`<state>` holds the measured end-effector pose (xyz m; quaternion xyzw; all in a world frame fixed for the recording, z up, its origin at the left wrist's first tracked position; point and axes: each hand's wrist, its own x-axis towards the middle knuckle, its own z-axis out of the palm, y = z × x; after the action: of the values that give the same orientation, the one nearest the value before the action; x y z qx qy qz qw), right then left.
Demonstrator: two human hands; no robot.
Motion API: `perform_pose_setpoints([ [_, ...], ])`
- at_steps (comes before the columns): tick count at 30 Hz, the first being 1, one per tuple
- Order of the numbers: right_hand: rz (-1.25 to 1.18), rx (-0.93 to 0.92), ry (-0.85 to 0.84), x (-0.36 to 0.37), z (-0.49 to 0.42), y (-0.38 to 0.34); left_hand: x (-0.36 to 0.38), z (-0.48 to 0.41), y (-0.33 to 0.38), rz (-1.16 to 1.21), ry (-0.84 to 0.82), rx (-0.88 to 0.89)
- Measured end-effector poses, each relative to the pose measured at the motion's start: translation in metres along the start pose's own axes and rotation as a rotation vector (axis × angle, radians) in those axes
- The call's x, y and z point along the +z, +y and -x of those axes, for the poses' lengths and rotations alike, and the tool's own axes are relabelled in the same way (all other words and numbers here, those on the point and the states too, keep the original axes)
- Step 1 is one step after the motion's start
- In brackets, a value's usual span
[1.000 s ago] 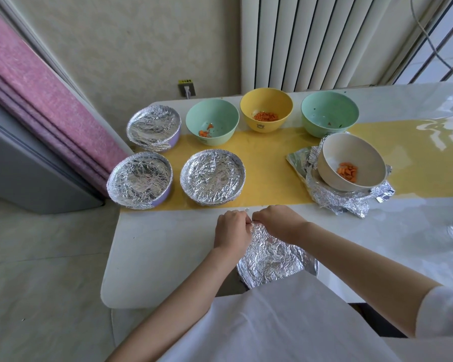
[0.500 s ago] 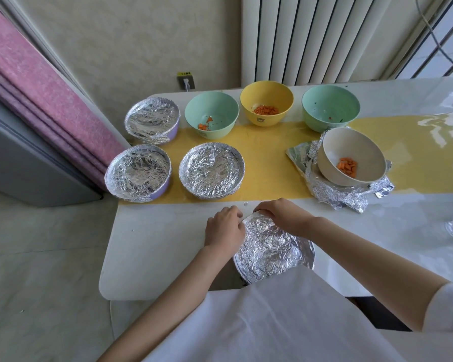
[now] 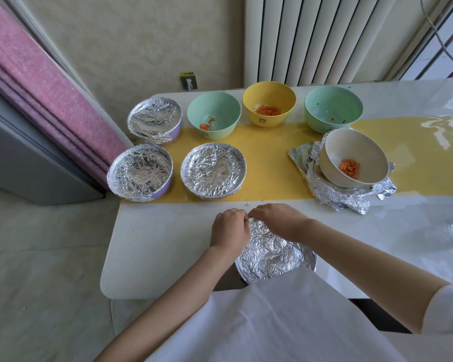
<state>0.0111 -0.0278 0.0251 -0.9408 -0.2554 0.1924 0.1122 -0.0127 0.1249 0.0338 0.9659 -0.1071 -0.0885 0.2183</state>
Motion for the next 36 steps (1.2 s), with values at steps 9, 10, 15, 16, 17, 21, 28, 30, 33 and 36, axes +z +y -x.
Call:
perform_pose_setpoints([
  [9,0.095,-0.023,0.033,0.004,-0.004,-0.005,0.001,0.003,0.0,-0.019,0.002,-0.022],
  [10,0.032,-0.024,0.024,0.004,-0.003,-0.003,0.001,0.004,0.0,-0.022,-0.001,-0.022],
  [15,-0.185,0.073,0.038,0.002,0.001,0.004,0.0,0.008,-0.009,-0.025,-0.048,-0.051],
  [16,-0.194,0.093,0.056,0.003,0.002,0.005,-0.001,0.008,-0.011,-0.015,-0.056,-0.056],
  [17,-0.194,0.107,0.073,0.004,0.002,0.006,-0.002,0.008,-0.011,0.0,-0.06,-0.059],
  [21,-0.154,0.13,0.088,0.006,0.002,0.005,-0.001,0.003,-0.006,0.075,-0.038,-0.051],
  [28,-0.138,0.139,-0.002,0.001,-0.003,0.007,0.002,-0.004,-0.001,0.088,-0.072,-0.062],
  [30,-0.193,0.139,-0.035,-0.002,-0.003,0.009,0.001,-0.005,-0.001,0.078,-0.079,-0.056],
  [33,-0.241,0.157,-0.075,-0.002,0.001,0.011,0.002,-0.005,-0.002,0.07,-0.085,-0.052],
  [36,-0.239,0.182,-0.084,-0.005,0.003,0.009,0.004,-0.006,-0.001,0.052,-0.097,-0.04],
])
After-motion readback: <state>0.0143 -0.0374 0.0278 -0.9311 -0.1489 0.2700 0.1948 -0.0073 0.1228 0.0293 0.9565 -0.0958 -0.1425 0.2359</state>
